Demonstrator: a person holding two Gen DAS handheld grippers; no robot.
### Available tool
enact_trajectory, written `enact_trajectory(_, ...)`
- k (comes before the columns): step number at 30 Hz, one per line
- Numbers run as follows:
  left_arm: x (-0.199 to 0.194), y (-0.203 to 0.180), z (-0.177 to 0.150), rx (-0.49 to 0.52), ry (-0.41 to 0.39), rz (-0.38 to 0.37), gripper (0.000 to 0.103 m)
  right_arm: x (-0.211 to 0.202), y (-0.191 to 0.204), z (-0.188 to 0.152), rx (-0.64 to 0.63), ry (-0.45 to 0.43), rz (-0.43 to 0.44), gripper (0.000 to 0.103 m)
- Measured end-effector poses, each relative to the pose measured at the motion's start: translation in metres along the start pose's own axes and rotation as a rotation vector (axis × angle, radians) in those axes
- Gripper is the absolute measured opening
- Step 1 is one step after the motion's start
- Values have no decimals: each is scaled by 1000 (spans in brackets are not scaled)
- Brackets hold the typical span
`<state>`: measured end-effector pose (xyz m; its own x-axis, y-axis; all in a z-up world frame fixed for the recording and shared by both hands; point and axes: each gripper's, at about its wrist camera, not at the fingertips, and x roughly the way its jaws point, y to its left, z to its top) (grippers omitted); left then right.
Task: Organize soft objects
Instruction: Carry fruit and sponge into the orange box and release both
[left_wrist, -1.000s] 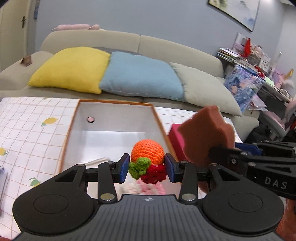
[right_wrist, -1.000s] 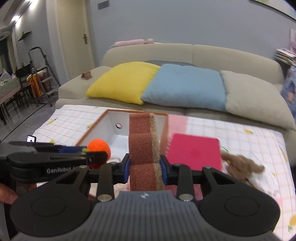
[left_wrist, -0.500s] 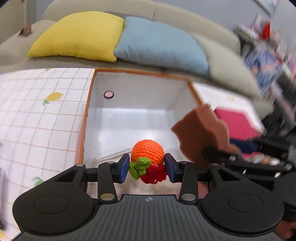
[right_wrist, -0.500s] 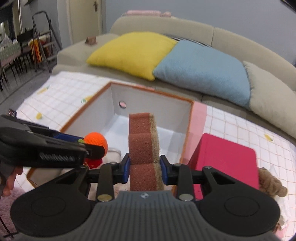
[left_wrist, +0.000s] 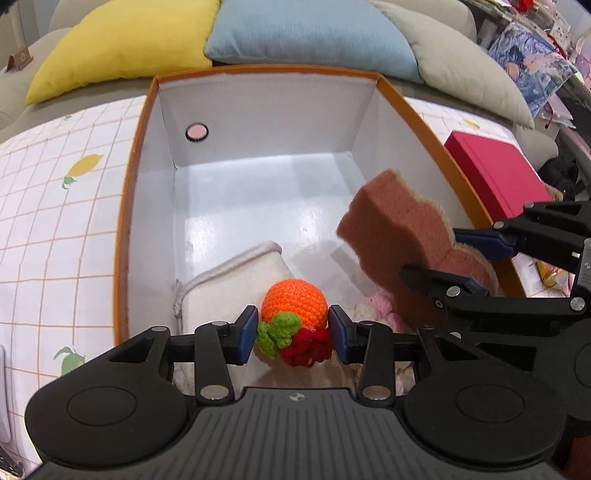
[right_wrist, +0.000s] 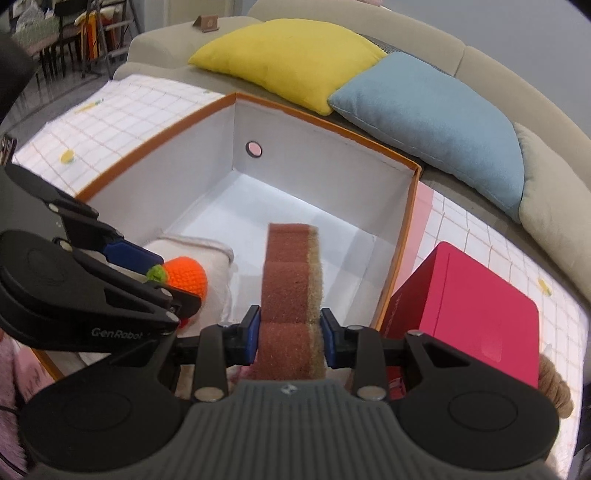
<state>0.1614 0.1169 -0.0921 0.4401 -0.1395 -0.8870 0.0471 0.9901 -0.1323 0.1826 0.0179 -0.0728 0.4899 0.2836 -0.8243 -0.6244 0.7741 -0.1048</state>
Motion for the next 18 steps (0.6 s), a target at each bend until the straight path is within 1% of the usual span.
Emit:
enact_trajectory(5, 2, 0, 1, 1, 18, 10, 52, 0, 0, -2, -33, -3, -3, 34)
enact_trajectory(9, 0, 0, 3, -13, 17, 2, 54, -1, 0, -2, -50, -8, -18, 38)
enact_trajectory(11, -4, -1, 2, -16, 7, 10, 56, -4, -2, -3, -46, -21, -11, 39)
enact_trajectory(13, -7, -1, 2, -20, -3, 16, 56, -8, -1, -2, -53, -39, -37, 46)
enact_trajectory(18, -18, -1, 0, -48, -44, 14, 61, -22, 0, -3, -78, -82, -69, 46)
